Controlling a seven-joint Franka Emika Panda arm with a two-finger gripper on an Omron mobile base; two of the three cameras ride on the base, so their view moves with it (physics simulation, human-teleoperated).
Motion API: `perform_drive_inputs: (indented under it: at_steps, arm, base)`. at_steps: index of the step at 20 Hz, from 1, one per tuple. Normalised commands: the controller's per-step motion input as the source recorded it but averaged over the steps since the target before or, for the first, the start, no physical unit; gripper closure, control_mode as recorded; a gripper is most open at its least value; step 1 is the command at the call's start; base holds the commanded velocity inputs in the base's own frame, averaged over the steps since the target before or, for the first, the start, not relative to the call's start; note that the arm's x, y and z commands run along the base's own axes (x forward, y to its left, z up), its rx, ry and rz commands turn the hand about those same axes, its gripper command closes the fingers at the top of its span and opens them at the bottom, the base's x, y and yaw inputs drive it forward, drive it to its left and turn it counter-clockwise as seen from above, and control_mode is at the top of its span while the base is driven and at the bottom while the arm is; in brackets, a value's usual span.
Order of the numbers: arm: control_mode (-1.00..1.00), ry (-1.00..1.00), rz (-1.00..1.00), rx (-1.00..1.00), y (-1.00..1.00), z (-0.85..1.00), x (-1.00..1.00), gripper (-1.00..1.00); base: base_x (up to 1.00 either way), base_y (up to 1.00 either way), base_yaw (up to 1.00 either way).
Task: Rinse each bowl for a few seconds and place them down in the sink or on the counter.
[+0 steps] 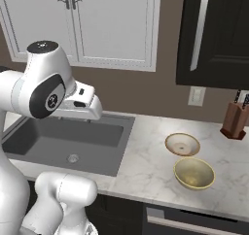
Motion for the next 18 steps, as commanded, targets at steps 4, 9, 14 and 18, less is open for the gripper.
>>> perform_drive_inputs:
  at_steps: [4,9,14,18]
  arm:
    - [1.00,0.00,0.00,0.00,0.00,0.00,0.00,-1.00]
    - [1.00,0.00,0.00,0.00,0.00,0.00,0.00,-1.00]
    - [-1.00,-0.01,0.00,0.00,-0.03,-0.02,0.02,-1.00]
    - [-1.00,-0.06,0.00,0.03,-0.03,-0.03,0.01,-1.00]
  base:
    - [0.11,-0.41,-0.01]
    - [0.06,-0.33,-0.02]
    - [0.11,-0.20,-0.02]
    - [0.00,0.00,0.00]
